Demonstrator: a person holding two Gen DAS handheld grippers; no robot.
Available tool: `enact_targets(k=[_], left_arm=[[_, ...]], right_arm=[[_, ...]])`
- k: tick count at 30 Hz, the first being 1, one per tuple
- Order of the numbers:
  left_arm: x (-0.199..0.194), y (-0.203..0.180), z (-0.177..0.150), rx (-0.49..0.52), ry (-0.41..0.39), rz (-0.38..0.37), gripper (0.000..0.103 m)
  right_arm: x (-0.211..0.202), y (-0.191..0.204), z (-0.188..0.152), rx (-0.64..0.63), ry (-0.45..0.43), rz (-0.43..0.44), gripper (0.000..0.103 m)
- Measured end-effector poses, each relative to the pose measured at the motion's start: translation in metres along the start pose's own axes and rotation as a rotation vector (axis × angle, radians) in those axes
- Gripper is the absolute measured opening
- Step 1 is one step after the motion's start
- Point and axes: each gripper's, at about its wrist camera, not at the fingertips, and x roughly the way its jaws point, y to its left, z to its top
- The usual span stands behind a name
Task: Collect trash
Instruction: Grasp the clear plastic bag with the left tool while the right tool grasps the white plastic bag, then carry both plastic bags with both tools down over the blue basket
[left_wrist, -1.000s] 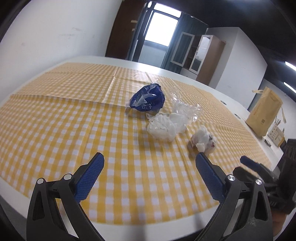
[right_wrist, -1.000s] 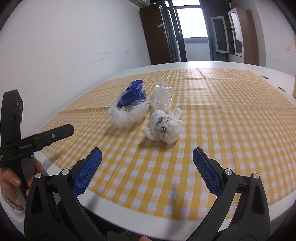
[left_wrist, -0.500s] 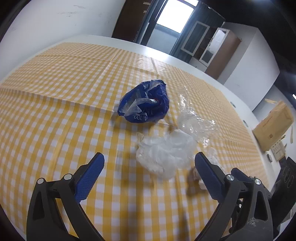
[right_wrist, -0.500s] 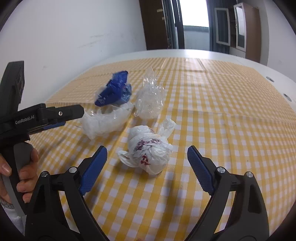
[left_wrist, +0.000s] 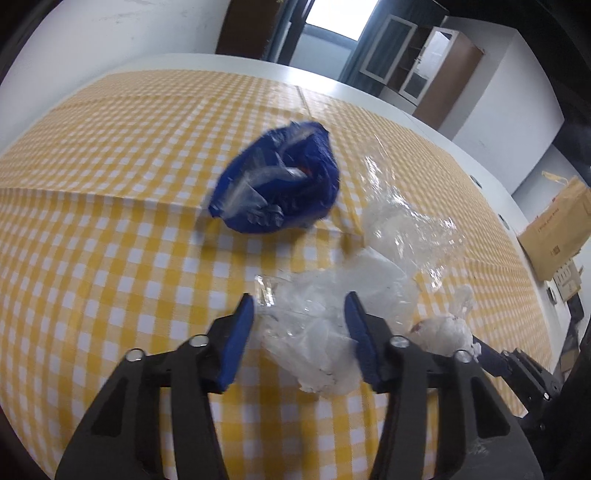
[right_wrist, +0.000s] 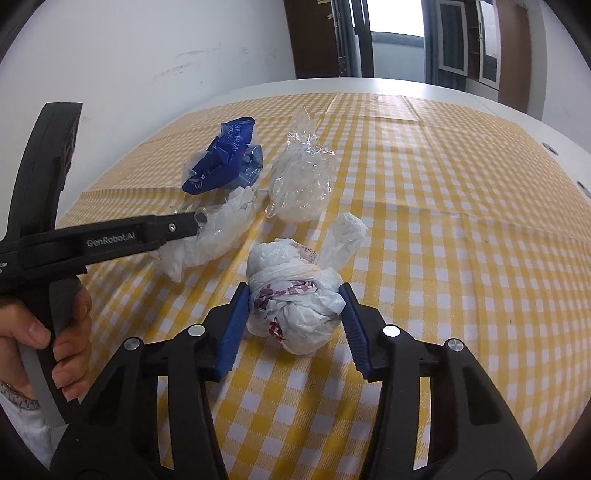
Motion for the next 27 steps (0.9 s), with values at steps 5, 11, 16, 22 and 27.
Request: enact_targets(k=[5, 11, 16, 22, 27], left_arm=[[-0.011, -0.009, -0.011, 0.05, -0.035, -0.01, 0.03], [-0.048, -0.012, -0.032, 0.079, -0.133, -0.013, 0.028], [-0.081, -0.01, -0.055, 0.096, -0.187, -0.022, 0.027], [-0.125, -0.005, -0.085, 0.116, -0.249, -0.026, 0.027], [-0.151, -0.004, -0.111, 0.157, -0.277, 0.015, 0.026]], right_arm=[[-0.008, 0.001, -0.007, 0.013, -0.023, 0.004, 0.045], [-0.035, 0.005, -0.021, 0.016, -0.075, -0.005, 0.045], [-0.054, 0.016, -0.037, -0.005, -0.1, -0.015, 0.045], [-0.076, 0.03, -0.06, -0.007, -0.125, 0.004, 0.045], [-0.094, 0.045, -0.084, -0.019, -0.132, 0.006, 0.045]])
